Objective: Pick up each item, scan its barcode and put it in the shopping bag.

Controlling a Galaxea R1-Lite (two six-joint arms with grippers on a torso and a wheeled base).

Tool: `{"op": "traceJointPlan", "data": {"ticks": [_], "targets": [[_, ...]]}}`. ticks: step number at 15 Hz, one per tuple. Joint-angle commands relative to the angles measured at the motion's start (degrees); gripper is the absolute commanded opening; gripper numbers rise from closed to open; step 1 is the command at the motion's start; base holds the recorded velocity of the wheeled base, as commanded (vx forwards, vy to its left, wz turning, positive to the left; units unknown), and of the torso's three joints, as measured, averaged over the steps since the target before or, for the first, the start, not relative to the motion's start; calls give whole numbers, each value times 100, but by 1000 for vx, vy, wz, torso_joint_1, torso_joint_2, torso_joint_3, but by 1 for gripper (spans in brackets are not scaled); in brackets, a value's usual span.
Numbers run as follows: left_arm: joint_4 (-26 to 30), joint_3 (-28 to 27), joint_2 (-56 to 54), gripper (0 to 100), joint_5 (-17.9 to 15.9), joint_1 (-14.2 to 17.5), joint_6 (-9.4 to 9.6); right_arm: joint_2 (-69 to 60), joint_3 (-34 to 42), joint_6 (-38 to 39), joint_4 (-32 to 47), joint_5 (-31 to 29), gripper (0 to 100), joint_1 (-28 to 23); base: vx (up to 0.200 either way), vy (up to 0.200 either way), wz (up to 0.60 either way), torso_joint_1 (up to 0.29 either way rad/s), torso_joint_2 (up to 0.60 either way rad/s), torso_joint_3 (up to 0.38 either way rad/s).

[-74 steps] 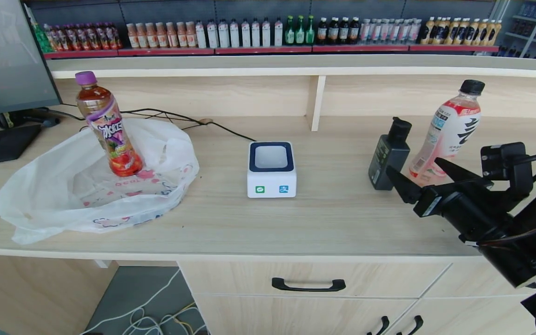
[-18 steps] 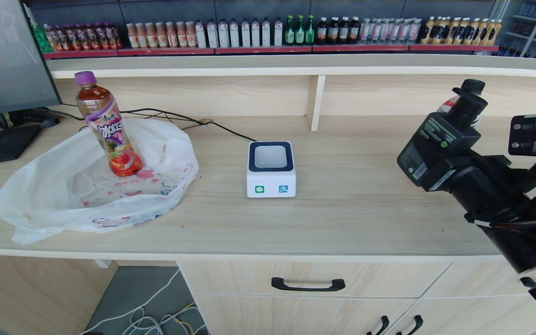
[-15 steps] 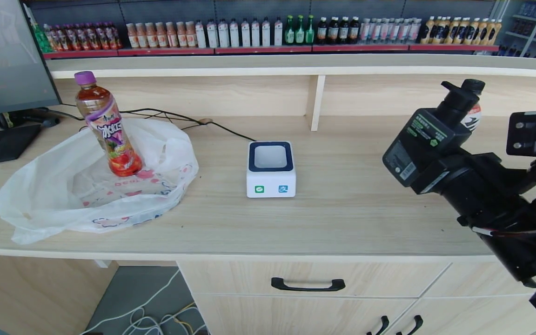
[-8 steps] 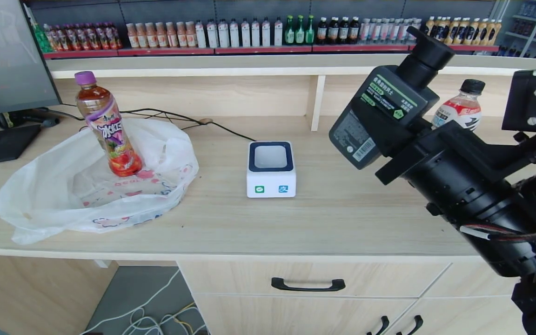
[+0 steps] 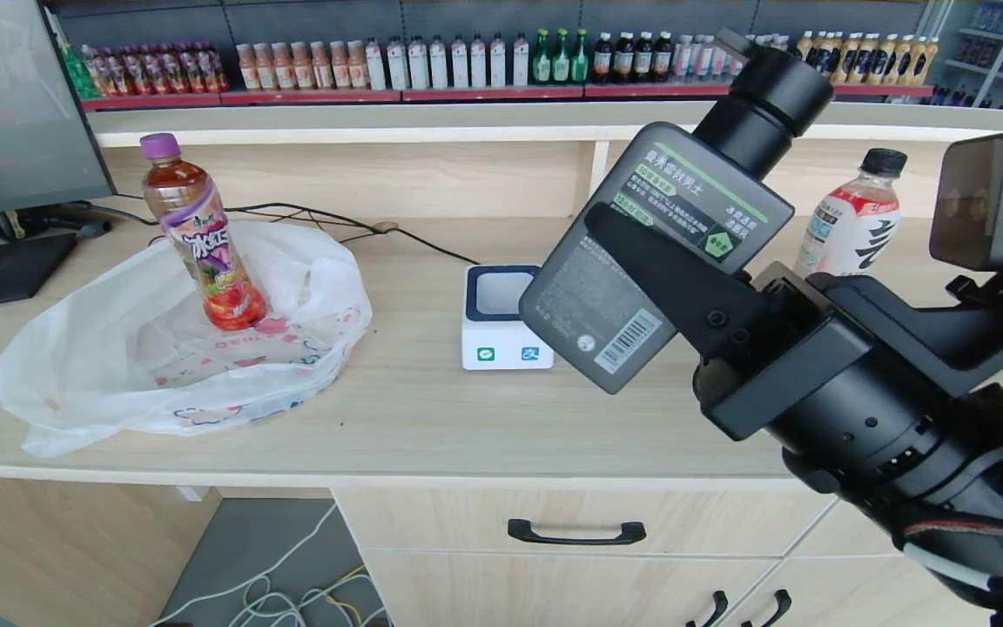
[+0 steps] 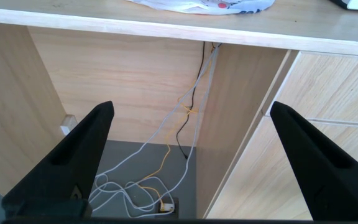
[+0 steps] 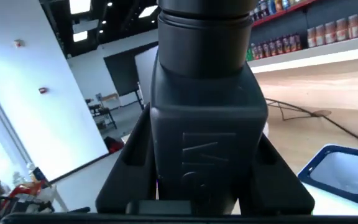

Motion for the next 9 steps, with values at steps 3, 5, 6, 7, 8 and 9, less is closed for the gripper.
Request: {"op": "traceJointPlan", "data": {"ticks": [3, 5, 6, 7, 8, 9], "targets": [[0, 0, -2, 100, -4, 1, -2, -246, 234, 741, -8, 454, 0, 24, 0, 0, 0, 0, 0, 0], [0, 0, -2, 100, -4, 1, -2, -281, 261, 1075, -8, 463, 0, -55, 0, 0, 0, 0, 0, 0], [0, 0, -2, 100, -4, 1, -2, -290, 261, 1154, -8, 463, 0, -99, 0, 0, 0, 0, 0, 0], [0, 0, -2, 100, -4, 1, -2, -308, 243, 1207, -8, 463, 0, -117, 0, 0, 0, 0, 0, 0], [0, 0, -2, 100, -4, 1, -2, -334, 243, 1242, -8, 463, 0, -117, 0, 0, 0, 0, 0, 0], [0, 0, -2, 100, -4, 1, -2, -351, 252, 1260, -8, 463, 0, -108, 0, 0, 0, 0, 0, 0]]}}
